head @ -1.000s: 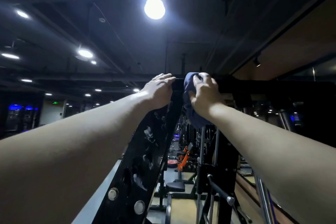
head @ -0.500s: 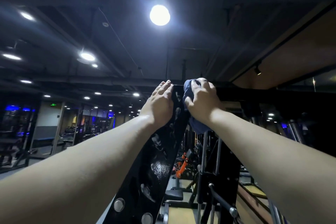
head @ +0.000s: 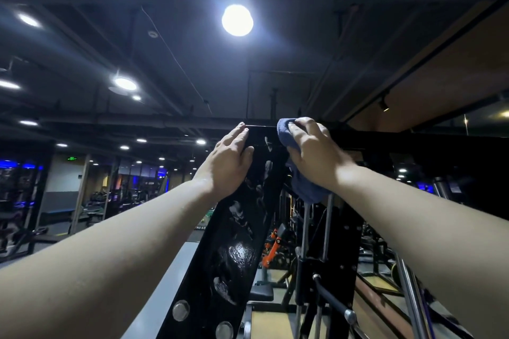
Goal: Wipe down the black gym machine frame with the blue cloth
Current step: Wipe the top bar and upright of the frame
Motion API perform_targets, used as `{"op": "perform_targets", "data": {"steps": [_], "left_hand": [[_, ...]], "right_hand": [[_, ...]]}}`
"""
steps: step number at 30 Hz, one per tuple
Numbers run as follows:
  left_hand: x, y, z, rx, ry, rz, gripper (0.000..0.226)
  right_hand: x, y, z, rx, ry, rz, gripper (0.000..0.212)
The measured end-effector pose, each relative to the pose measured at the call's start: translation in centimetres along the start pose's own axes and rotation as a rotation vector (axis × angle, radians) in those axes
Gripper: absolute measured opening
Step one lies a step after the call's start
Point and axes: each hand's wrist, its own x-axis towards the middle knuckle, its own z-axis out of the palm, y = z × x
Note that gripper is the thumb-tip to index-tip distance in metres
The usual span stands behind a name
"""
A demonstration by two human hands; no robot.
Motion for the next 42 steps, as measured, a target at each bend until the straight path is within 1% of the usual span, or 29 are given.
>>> {"op": "perform_targets", "data": {"steps": [1,4,5,7,9,10,11,13,15,16,19,22,23,24,26,27,28,29,32,35,37,38,40,42], "left_hand": [[-0.1,-0.3,0.0,-0.008,0.008,-0.002,0.053],[-0.4,-0.8,0.2,-0.005,0.021,0.015,0.049],[-0.5,-0.8,0.2,-0.008,0.025,0.019,0.049],[-0.5,-0.9,0.2,-0.014,0.036,0.027,0.048],[-0.6,-1.1,0.1,-0.026,0.043,0.04,0.047],[-0.6,-1.2,0.1,-0.03,0.046,0.049,0.047],[-0.6,-1.4,0.2,-0.034,0.05,0.057,0.047],[-0.6,-1.6,0.4,-0.052,0.061,0.065,0.047],[-0.6,-1.6,0.6,-0.075,0.074,0.062,0.046],[-0.6,-1.5,0.7,-0.084,0.079,0.059,0.046],[-0.7,-1.8,1.0,-0.092,0.093,0.059,0.046],[-0.8,-2.1,1.3,-0.1,0.098,0.041,0.046],[-0.8,-2.1,1.4,-0.102,0.1,0.036,0.046],[-0.8,-2.1,1.5,-0.104,0.105,0.033,0.046],[-0.9,-2.1,1.5,-0.098,0.114,0.034,0.046],[-0.9,-2.1,1.5,-0.087,0.117,0.04,0.046],[-0.9,-2.1,1.6,-0.072,0.121,0.047,0.046],[-0.9,-2.1,1.5,-0.058,0.123,0.054,0.046],[-0.9,-1.9,1.3,-0.026,0.127,0.053,0.047],[-1.2,-1.4,1.0,0.003,0.133,0.067,0.047],[-1.4,-1.2,1.0,0.02,0.138,0.084,0.046],[-1.5,-1.1,1.0,0.024,0.141,0.088,0.047],[-1.6,-1.1,1.0,0.026,0.141,0.09,0.047],[-1.6,-1.1,0.9,0.029,0.14,0.097,0.047]], "right_hand": [[0.3,0.6,-0.3,0.004,0.01,0.019,0.065],[0.9,-0.7,-0.5,-0.009,0.085,0.067,0.035],[0.9,-1.7,0.1,-0.004,0.114,0.06,0.032],[0.4,-2.7,1.1,-0.005,0.112,-0.039,0.039],[-0.1,-1.6,0.9,-0.021,0.041,-0.162,0.047],[0.0,-0.7,0.1,-0.041,0.003,-0.192,0.048],[0.4,0.2,-0.6,-0.062,-0.015,-0.187,0.048],[1.4,1.1,-1.9,-0.06,0.008,-0.057,0.042],[2.0,0.1,-1.9,-0.035,0.023,0.068,0.033],[1.9,-1.0,-1.4,-0.04,0.016,0.063,0.034],[0.3,-2.7,0.7,-0.029,0.033,-0.128,0.047],[0.0,-1.0,-0.1,-0.07,-0.012,-0.259,0.05],[0.6,-0.1,-0.7,-0.1,-0.02,-0.248,0.05],[1.2,0.6,-1.3,-0.1,-0.015,-0.189,0.048],[2.1,0.8,-2.1,-0.05,0.008,-0.003,0.041],[2.1,0.1,-2.0,-0.031,0.009,0.045,0.038],[1.7,-1.0,-1.4,-0.027,0.007,0.047,0.04],[1.1,-2.1,-0.7,-0.025,0.015,0.007,0.044],[-2.1,-3.3,1.3,-0.009,0.097,-0.195,0.053],[-2.5,-1.4,0.5,-0.048,0.001,-0.254,0.059],[-1.0,0.0,-0.8,-0.127,-0.003,-0.24,0.062],[-0.1,0.3,-1.4,-0.137,0.002,-0.19,0.058],[1.4,-0.3,-1.9,-0.113,-0.005,-0.078,0.048],[1.7,-1.9,-1.2,-0.086,-0.007,-0.057,0.047]]}}
